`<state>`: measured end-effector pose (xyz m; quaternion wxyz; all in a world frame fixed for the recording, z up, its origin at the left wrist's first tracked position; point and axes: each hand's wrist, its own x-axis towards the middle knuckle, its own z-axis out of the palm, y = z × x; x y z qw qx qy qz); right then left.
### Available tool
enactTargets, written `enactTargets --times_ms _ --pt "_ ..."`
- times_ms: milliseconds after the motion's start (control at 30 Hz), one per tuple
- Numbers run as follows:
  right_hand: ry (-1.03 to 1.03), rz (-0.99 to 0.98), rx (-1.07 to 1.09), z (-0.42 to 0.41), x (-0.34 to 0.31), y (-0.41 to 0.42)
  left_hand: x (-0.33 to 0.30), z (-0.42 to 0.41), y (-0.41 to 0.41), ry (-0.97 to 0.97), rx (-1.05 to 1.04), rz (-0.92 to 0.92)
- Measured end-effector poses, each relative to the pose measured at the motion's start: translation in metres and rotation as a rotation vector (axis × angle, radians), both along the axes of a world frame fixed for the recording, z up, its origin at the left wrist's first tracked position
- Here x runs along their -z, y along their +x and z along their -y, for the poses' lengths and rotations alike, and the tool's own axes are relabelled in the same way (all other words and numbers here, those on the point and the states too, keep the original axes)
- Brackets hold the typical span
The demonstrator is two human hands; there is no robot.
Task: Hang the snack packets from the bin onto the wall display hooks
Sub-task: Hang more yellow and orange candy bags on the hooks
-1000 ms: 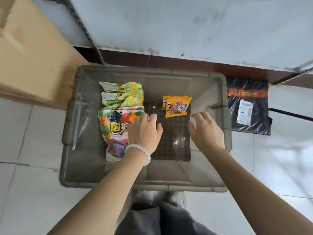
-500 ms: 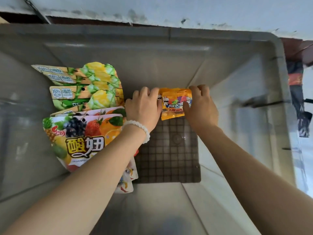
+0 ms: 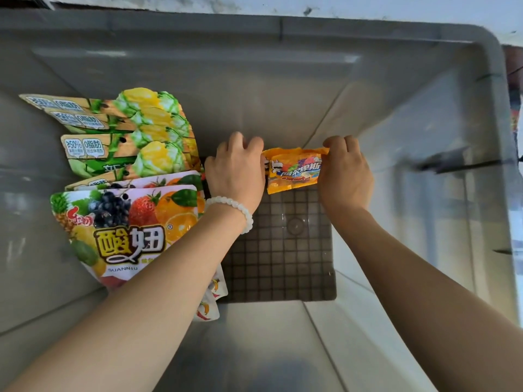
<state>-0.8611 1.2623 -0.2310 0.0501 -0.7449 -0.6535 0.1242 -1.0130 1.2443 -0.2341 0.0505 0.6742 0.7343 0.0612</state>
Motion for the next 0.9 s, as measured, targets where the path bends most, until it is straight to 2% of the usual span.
enactTargets --times_ms 200,400,667,900 --pt "0.011 -0.164 -0.082 0.009 -0.015 0.003 -0.015 0.013 -0.004 0.023 0.039 0.111" --pt "-0.021 -0.312 -0.112 0.025 -0.060 0.001 -0.058 0.035 -0.006 0.042 0.050 0.184" --pt "-0.030 -0.262 -0.185 0.063 -0.155 0.003 -0.158 0.070 -0.014 -0.021 0.141 0.204" --pt "0.017 -0.178 -0.323 0.097 -0.276 0.010 -0.288 0.097 -0.020 -0.015 0.235 0.257"
